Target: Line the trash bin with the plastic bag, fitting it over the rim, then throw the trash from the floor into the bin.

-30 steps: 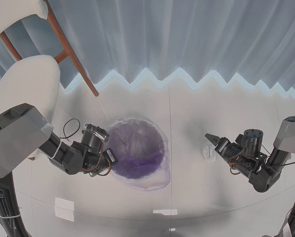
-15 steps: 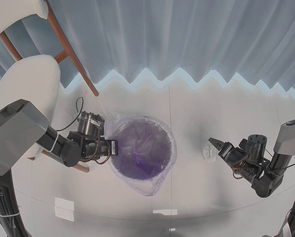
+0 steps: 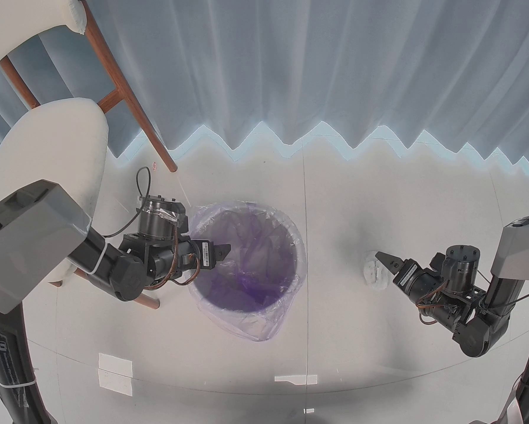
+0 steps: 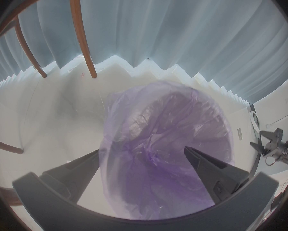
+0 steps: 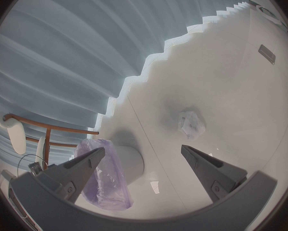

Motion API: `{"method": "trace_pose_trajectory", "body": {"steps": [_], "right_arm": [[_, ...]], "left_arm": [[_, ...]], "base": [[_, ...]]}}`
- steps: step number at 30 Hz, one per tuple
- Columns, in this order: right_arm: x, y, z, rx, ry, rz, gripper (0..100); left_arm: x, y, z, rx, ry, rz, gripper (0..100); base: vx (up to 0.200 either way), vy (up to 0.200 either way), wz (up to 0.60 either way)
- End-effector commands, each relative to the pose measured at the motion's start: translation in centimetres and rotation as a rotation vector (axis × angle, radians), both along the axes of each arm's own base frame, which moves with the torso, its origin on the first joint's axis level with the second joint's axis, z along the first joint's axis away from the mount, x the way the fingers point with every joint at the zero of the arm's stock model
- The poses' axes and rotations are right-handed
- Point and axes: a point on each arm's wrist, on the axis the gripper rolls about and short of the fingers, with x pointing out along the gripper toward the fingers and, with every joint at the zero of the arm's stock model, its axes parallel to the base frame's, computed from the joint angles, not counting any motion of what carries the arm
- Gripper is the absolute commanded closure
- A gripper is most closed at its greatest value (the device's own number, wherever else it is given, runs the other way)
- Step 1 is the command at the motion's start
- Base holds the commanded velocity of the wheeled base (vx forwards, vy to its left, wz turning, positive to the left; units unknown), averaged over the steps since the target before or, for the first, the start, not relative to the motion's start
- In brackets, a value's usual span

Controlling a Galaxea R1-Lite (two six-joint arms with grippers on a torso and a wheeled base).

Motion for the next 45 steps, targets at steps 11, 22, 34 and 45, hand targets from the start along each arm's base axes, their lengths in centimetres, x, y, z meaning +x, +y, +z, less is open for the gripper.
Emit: {"method": "trace_pose_trajectory", "body": {"steps": [11,22,34,45], "right_arm": [[-1.0,0.8,-1.8,-0.058,0.067,0.055,0],[-0.9,2.7,-3.4,-0.106,0.083,0.126,0],[4.3,6.1,-6.4,-0.198,-0.117,0.417,0],[10.0,9.2,-7.7,-0.234,-0.123,0.459,0]], "left_arm": [[-14.4,5.4,5.7,-0.145,-0.061,-0.091,0],[-19.5,6.6,0.9,-0.19,0.109,-0.11,0],[-19.4,8.5,4.9,-0.432,-0.226,0.038,0],[-22.4,10.5,5.8,-0.455,-0.346,0.286,0]], "base": [[-0.073,0.055,0.0],[-0.2,0.0,0.0],[-0.05,0.0,0.0],[0.0,0.0,0.0]]}}
